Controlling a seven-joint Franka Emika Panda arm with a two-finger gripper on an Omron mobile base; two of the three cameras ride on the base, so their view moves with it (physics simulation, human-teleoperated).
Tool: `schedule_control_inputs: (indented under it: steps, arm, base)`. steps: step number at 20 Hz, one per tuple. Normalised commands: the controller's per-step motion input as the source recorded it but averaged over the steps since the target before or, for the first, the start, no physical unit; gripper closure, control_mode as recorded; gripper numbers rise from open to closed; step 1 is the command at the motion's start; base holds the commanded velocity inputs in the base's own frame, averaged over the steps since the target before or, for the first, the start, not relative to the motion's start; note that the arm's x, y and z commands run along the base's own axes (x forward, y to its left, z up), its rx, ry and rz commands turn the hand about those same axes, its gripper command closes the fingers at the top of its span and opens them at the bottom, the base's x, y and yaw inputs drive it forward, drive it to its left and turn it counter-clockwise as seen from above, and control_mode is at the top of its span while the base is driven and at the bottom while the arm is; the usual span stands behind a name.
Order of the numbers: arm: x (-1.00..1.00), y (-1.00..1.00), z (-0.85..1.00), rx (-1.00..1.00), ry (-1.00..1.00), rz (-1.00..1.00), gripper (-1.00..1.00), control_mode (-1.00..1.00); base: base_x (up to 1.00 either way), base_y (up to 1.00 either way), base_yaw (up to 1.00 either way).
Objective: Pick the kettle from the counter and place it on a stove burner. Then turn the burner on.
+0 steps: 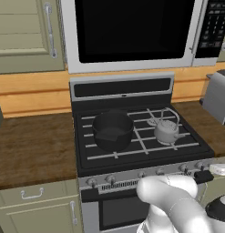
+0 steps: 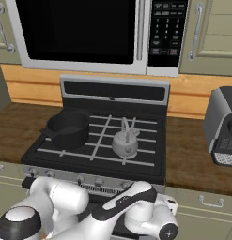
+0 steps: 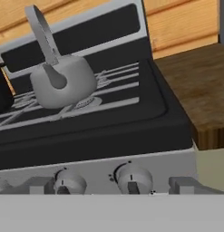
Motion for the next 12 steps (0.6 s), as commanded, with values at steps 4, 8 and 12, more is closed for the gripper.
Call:
schedule_control_inputs:
  steps: [4, 8, 12]
  arm:
    - [0.0, 0.0, -0.54, -0.01, 0.0, 0.2, -1.0, -1.0]
    - [0.27, 0.0, -0.24, 0.0, 0.0, 0.09, -1.0, -1.0]
    - [0.38, 0.0, -0.2, 0.0, 0.0, 0.0, -1.0, -1.0]
  base:
    - [0.0, 0.0, 0.0]
    - [0.0, 0.0, 0.0]
    - [0.0, 0.0, 0.0]
